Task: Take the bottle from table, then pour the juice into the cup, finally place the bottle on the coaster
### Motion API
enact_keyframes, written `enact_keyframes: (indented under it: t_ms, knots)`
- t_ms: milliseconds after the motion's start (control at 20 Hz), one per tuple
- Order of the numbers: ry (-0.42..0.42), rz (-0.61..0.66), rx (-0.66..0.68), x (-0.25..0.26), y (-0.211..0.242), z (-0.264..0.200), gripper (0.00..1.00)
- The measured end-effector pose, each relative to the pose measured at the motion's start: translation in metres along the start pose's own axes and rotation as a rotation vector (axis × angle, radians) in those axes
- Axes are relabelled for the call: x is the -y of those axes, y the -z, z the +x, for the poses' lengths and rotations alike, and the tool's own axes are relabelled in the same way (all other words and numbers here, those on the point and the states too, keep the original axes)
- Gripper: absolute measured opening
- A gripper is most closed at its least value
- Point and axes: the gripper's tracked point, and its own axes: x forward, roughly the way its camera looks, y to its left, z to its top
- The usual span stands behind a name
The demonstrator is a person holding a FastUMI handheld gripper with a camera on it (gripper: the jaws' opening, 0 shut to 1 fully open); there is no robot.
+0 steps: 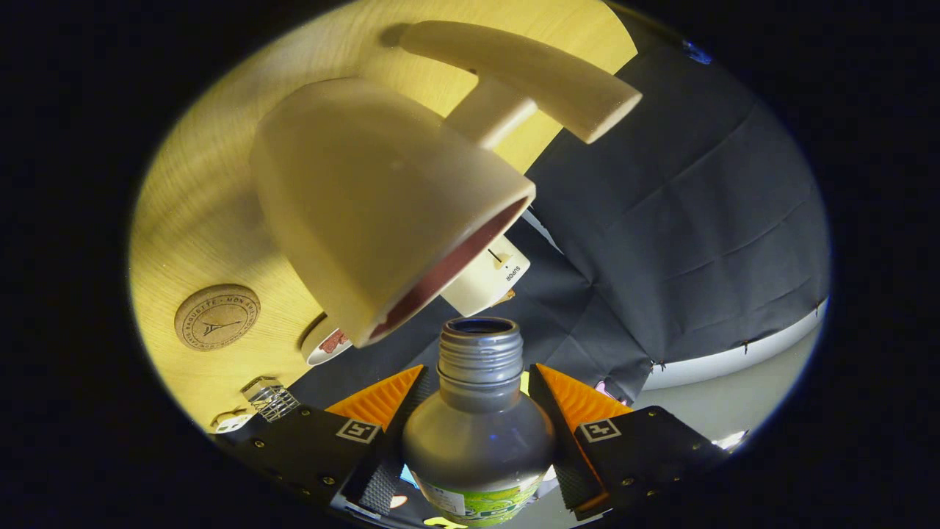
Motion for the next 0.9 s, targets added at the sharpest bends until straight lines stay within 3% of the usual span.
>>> enact_keyframes:
  t_ms: [500,900]
  knots:
    - [0.019,0.102,0.002,0.01,-0.004,0.0,0.83]
    - [0.035,0.331,-0.038,0.013,0.011,0.0,0.83]
